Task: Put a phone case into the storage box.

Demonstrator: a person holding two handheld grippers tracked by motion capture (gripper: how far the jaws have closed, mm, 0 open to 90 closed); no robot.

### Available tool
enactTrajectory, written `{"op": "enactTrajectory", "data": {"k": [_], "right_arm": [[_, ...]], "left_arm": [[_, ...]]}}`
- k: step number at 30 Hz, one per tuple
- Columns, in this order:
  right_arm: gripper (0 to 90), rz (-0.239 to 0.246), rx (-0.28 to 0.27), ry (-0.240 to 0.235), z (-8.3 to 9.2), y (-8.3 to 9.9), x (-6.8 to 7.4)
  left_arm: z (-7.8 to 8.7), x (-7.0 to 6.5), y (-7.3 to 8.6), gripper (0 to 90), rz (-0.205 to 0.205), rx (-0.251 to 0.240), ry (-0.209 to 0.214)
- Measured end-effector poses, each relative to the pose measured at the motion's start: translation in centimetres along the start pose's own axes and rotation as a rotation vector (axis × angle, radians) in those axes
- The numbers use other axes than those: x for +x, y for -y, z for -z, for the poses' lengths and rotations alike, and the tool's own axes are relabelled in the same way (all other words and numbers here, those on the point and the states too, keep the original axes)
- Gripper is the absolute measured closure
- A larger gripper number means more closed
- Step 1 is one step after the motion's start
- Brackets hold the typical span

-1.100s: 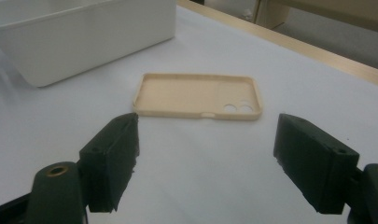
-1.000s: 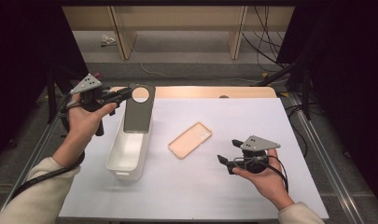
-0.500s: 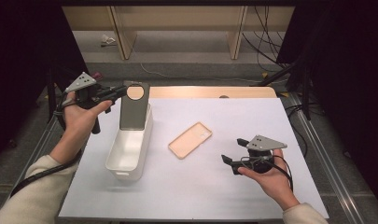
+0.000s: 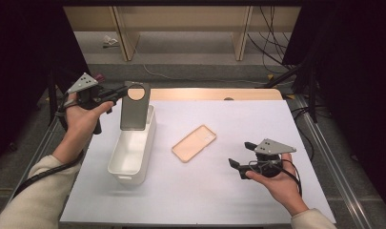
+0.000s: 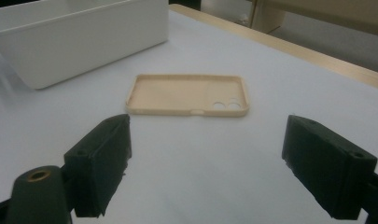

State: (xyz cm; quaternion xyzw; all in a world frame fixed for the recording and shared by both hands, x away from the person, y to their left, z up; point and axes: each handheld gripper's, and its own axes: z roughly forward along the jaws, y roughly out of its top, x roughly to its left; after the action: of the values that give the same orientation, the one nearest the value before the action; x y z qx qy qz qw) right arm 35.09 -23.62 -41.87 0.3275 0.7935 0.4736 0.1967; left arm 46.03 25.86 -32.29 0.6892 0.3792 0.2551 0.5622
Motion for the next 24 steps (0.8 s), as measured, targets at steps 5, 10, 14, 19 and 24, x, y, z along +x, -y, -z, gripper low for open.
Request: {"op": "enactTrajectory", "data": {"k": [5, 10, 14, 19, 24], "right_arm": [[16.6, -0.001, 0.0, -0.001, 0.0, 0.0, 0.0], [16.6, -0.003, 0.0, 0.001, 0.0, 0.0, 0.0], [16.5, 0.001, 0.002, 0.001, 0.0, 0.0, 0.0], [16.6, 0.001, 0.003, 0.0, 0.0, 0.0, 0.0], [16.6, 0.0, 0.002, 0.0, -0.1, 0.0, 0.0]], "left_arm": [[-0.1, 0.7, 0.1, 82.0, -0.003, -0.001, -0.01], [-0.4, 1.1, 0.3, 82.0, -0.009, -0.005, -0.017], [-0.7, 1.4, 0.3, 82.0, -0.016, -0.008, -0.016], [-1.2, 1.8, 0.4, 82.0, -0.022, -0.002, -0.019], [-1.8, 2.1, 0.6, 82.0, -0.014, -0.001, -0.021]]}}
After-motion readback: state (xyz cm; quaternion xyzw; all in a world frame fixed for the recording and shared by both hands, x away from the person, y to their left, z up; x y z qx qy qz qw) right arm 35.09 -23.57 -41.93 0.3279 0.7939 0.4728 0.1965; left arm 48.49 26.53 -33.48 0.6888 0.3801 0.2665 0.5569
